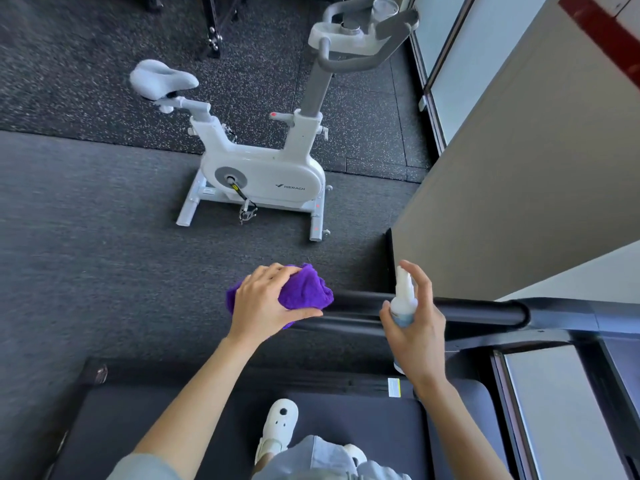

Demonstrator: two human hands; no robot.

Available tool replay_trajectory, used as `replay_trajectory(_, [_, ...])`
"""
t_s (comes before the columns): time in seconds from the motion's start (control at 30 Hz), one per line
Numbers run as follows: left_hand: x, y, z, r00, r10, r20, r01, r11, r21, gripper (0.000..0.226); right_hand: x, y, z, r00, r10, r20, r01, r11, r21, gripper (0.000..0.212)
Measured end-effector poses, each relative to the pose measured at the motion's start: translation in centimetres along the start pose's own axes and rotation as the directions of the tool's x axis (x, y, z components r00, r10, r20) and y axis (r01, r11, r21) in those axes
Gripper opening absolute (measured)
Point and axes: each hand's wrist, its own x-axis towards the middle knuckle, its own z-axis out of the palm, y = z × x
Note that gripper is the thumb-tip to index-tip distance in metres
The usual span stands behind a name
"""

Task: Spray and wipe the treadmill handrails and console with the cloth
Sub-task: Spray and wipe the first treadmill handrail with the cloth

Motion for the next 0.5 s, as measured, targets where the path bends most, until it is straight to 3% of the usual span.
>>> replay_trajectory(0.13, [-1.6, -2.5, -0.1, 0.978, -0.210, -0.020, 0.198, 0.946, -0.256, 0.070, -0.4, -0.9, 1.8, 0.999, -0.010, 0.037, 0.010, 1.000, 0.003, 0.071])
replay_trajectory(0.23, [-3.0, -4.0, 0.8, 0.916, -0.400, 0.016, 0.343, 0.763, -0.548, 0.059, -0.9, -1.3, 2.8, 0.999, -0.023, 0.044, 0.023, 1.000, 0.002, 0.070])
replay_trajectory(0.3, [-3.6, -4.5, 1.2, 0.881, -0.472, 0.046, 0.389, 0.664, -0.639, 0.057, -1.3, -1.4, 3.2, 0.999, -0.035, 0.032, 0.035, 0.999, 0.004, 0.070])
replay_trajectory(0.37, [-3.5, -4.4, 1.0, 0.891, -0.452, 0.046, 0.380, 0.685, -0.622, 0.051, -1.7, -1.1, 3.4, 1.000, -0.022, 0.015, 0.022, 1.000, -0.007, 0.070])
replay_trajectory(0.5, [-2.4, -3.8, -0.2, 0.937, -0.344, 0.064, 0.337, 0.837, -0.432, 0.049, -2.9, -0.9, 3.4, 0.999, 0.030, 0.013, -0.030, 0.999, -0.016, 0.071])
